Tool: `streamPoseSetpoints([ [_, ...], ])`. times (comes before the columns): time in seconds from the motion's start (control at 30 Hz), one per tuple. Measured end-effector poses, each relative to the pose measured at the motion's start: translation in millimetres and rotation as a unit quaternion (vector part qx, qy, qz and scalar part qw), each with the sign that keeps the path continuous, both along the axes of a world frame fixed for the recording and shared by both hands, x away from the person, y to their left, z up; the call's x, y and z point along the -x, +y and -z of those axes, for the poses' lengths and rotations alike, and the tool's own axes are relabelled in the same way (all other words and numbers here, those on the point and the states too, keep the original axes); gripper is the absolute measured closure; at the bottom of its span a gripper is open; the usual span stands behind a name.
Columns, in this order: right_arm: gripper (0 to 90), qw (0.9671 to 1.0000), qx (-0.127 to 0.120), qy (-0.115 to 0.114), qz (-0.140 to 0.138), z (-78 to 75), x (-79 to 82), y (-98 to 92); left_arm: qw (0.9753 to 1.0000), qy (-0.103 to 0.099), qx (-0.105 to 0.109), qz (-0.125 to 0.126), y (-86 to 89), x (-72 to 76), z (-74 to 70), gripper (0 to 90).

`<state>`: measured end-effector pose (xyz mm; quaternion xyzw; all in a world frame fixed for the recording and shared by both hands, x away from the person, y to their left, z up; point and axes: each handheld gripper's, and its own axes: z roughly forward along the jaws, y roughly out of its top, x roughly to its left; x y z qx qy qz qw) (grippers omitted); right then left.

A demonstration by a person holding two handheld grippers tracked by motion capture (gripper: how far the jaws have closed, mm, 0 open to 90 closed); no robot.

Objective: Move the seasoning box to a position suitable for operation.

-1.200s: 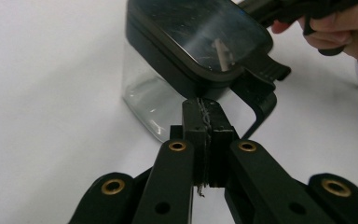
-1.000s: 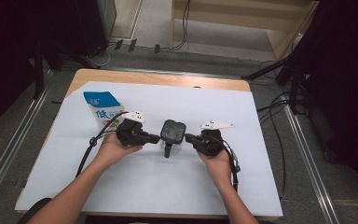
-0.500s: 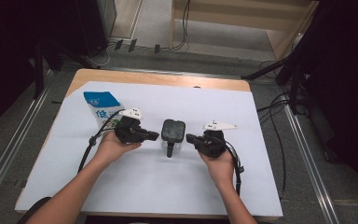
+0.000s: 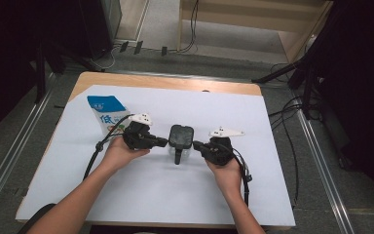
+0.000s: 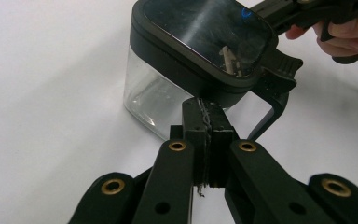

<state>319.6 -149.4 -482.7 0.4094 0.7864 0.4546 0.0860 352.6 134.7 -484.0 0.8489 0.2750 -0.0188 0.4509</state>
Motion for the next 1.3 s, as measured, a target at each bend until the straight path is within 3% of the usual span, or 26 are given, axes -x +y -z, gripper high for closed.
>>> streamPoseSetpoints([
  [0.4,90.0,0.9999,-0.006,0.000,0.015,0.4,-11.2,-6.6,0.9999,0.004,-0.001,0.013,-13.1,6.8,2.4,90.0],
  [0.6,90.0,0.9997,-0.014,0.004,0.018,1.6,-14.5,-9.0,0.9997,0.013,0.010,0.018,-13.2,6.1,3.4,90.0],
  [0.63,90.0,0.9997,-0.012,-0.005,0.018,-0.5,-11.9,-9.0,0.9998,0.012,0.010,0.015,-11.7,6.3,2.0,90.0],
  [0.87,90.0,0.9995,-0.027,-0.004,0.019,-9.0,5.5,-15.0,0.9997,0.016,0.014,0.016,2.0,8.6,-11.1,87.3],
  [1.07,90.0,0.9997,-0.019,-0.012,0.006,-13.4,29.6,-11.6,0.9995,0.022,0.008,0.023,8.8,12.5,-17.4,86.1],
  [1.3,90.0,0.9998,-0.014,-0.010,-0.010,-10.7,42.5,-3.1,0.9994,0.022,0.011,0.022,15.1,13.0,-19.8,79.3],
])
